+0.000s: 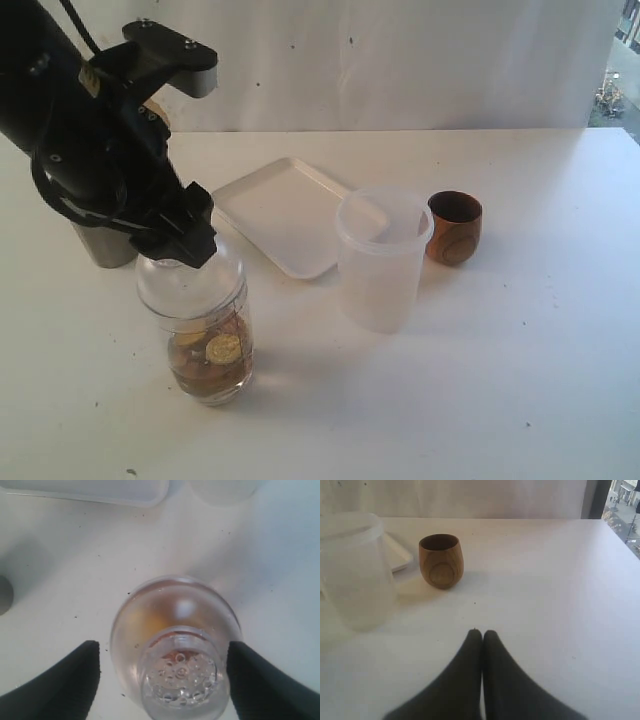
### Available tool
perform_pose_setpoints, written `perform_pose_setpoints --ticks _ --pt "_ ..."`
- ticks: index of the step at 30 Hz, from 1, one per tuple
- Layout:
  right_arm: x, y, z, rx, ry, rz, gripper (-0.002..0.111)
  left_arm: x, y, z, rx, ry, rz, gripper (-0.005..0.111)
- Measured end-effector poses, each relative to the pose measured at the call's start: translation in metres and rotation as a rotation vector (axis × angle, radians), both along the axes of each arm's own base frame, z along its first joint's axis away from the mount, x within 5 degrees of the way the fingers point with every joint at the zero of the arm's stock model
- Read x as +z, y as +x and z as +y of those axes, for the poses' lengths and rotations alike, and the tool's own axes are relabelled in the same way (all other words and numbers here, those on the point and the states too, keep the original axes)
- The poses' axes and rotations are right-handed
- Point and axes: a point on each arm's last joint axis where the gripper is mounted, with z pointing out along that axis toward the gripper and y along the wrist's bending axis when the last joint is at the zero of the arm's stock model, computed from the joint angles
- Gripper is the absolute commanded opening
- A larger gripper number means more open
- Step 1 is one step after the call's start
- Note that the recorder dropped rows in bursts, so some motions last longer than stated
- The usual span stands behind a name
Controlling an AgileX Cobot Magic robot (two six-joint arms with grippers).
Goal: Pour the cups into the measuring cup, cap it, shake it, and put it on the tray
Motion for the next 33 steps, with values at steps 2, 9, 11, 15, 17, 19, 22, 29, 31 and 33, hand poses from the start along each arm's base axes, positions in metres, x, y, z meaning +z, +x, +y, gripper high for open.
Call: perform_pose_setpoints --ticks 2,9,11,15,17,19,22,29,31,33 --pt "0.000 0.000 0.000 0.000 0.000 0.000 0.000 0.000 0.000 0.000 -0.002 -0.002 -0.003 0.068" --pt "0.000 0.000 0.000 0.000 0.000 0.000 0.000 0.000 0.000 -0.001 -0.024 -0.001 -0.007 0.068" --pt "0.000 0.000 0.000 0.000 0.000 0.000 0.000 0.000 0.000 -0.001 -0.034 0.000 -0.009 0.068" --pt "0.000 0.000 0.000 0.000 0.000 0.000 0.000 0.001 0.001 -0.002 -0.041 -0.008 -0.020 0.068" --pt "0.000 0.000 0.000 0.000 0.000 0.000 0.000 0.001 0.001 -0.002 -0.044 -0.012 -0.026 0.068" --pt "0.000 0.000 0.000 0.000 0.000 0.000 0.000 0.001 0.001 -0.003 -0.051 -0.020 -0.028 0.068" --pt "0.000 0.000 0.000 0.000 0.000 0.000 0.000 0.001 0.000 -0.005 -0.062 -0.033 -0.023 0.068" --pt "0.000 0.000 0.000 0.000 0.000 0.000 0.000 0.005 0.001 -0.006 -0.081 -0.061 -0.053 0.068" --pt "0.000 0.000 0.000 0.000 0.000 0.000 0.000 0.012 0.000 -0.005 -0.083 -0.088 -0.095 0.068" --pt "0.000 0.000 0.000 0.000 0.000 0.000 0.000 0.021 -0.003 -0.003 -0.082 -0.119 -0.140 0.063"
